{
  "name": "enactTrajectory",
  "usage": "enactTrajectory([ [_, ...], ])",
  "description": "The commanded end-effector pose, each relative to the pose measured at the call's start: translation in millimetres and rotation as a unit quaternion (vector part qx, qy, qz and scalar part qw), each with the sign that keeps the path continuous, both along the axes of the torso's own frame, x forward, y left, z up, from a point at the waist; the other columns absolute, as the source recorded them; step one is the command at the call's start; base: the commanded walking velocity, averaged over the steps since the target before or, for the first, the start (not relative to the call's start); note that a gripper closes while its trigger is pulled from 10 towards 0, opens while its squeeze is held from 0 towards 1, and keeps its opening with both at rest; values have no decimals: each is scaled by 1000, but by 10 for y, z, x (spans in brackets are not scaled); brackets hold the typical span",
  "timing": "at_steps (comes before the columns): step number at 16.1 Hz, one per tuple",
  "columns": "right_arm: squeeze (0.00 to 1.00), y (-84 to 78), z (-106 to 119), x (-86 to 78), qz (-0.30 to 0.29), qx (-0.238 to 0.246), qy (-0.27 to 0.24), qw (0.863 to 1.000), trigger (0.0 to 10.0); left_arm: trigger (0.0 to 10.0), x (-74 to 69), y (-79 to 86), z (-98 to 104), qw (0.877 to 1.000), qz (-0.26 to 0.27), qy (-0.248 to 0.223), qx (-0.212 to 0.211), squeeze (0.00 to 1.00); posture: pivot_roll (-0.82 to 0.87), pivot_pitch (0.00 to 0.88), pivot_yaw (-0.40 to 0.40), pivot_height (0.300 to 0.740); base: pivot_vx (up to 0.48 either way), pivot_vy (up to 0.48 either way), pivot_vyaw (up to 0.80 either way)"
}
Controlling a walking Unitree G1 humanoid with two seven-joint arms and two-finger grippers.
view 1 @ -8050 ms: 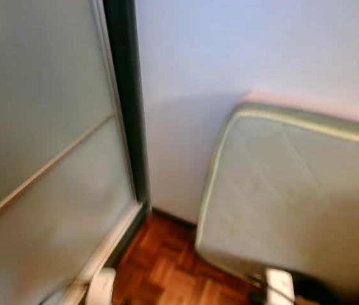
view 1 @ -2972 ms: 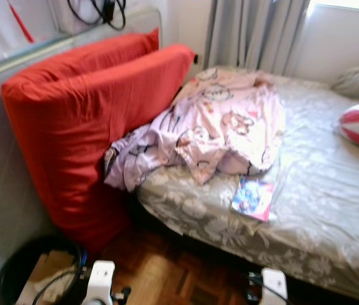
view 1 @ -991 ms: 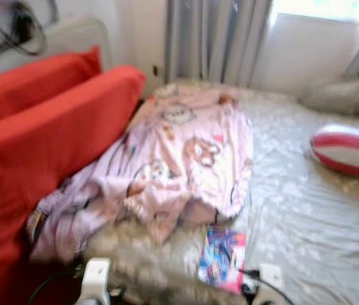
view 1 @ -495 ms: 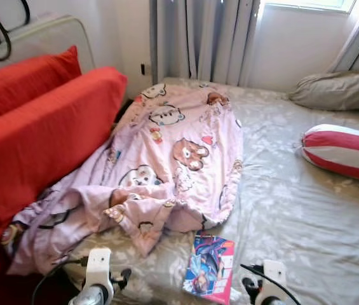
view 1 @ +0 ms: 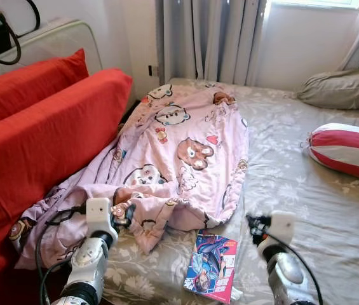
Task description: Clean up the room
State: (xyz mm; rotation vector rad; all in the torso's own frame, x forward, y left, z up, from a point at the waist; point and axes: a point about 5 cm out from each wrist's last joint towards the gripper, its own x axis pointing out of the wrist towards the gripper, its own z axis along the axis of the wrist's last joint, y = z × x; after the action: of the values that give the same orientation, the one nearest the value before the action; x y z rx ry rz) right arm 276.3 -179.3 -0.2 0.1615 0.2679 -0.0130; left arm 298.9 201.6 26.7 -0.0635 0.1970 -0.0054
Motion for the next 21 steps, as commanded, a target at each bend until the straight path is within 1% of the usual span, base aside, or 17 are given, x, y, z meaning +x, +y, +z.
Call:
enactTrajectory([
  [1, 0, 46, 2, -34, 9, -3, -14, 1000, 10000, 10000, -40, 35, 3, 1000, -2, -12, 6, 0, -22, 0, -9, 740, 0, 0, 0],
  [3, 0, 54, 22, -65, 0, 15, -35, 999, 10000, 10000, -53, 69, 51, 999, 4, -34, -1, 0, -28, 0, -14, 740, 0, 0, 0],
  [5, 0, 48, -3, -102, -4, 8, -33, 999, 10000, 10000, -35, 62, 92, 999, -4, -46, 4, 0, -22, 0, -13, 740, 0, 0, 0],
  [7, 0, 59, -30, -117, -3, 11, -24, 1000, 10000, 10000, -8, 55, 107, 999, -2, -46, 1, 0, -21, 0, -13, 740, 0, 0, 0],
  [9, 0, 121, -67, -107, 3, 9, -1, 1000, 10000, 10000, 28, 10, 103, 999, -2, -39, -7, 0, -22, 0, -19, 735, 0, 0, 0],
  [10, 0, 149, -67, -105, 15, 8, -1, 1000, 10000, 10000, 27, 2, 100, 999, -2, -38, -8, 0, -21, 0, -19, 725, 0, 0, 0],
  [11, 0, 165, -67, -112, 26, -4, -2, 1000, 10000, 10000, 21, -3, 93, 999, -2, -37, -9, 0, -21, 0, -19, 710, 0, 0, 0],
  [13, 0, 166, -94, -133, 22, 7, 5, 1000, 10000, 10000, -4, -11, 72, 999, -5, -35, -9, 0, -17, 0, -23, 695, 0, 0, 0],
  [14, 0, 176, -93, -140, 31, 9, 1, 999, 10000, 10000, -14, -14, 65, 999, -5, -36, -8, 0, -14, 0, -23, 687, 0, 0, 0],
  [18, 0, 218, -100, -141, 37, 9, 5, 999, 10000, 10000, -41, -25, 48, 999, -8, -36, -6, 0, -10, 0, -19, 687, 0, 0, 0],
  [19, 0, 214, -114, -141, 34, 6, 13, 999, 10000, 10000, -36, -24, 51, 999, -12, -34, -3, 0, -11, 0, -18, 687, 0, 0, 0],
  [21, 0, 200, -117, -152, 37, 3, 11, 999, 10000, 10000, -38, -28, 48, 999, -15, -33, -2, 0, -10, 0, -17, 673, 0, 0, 0],
])
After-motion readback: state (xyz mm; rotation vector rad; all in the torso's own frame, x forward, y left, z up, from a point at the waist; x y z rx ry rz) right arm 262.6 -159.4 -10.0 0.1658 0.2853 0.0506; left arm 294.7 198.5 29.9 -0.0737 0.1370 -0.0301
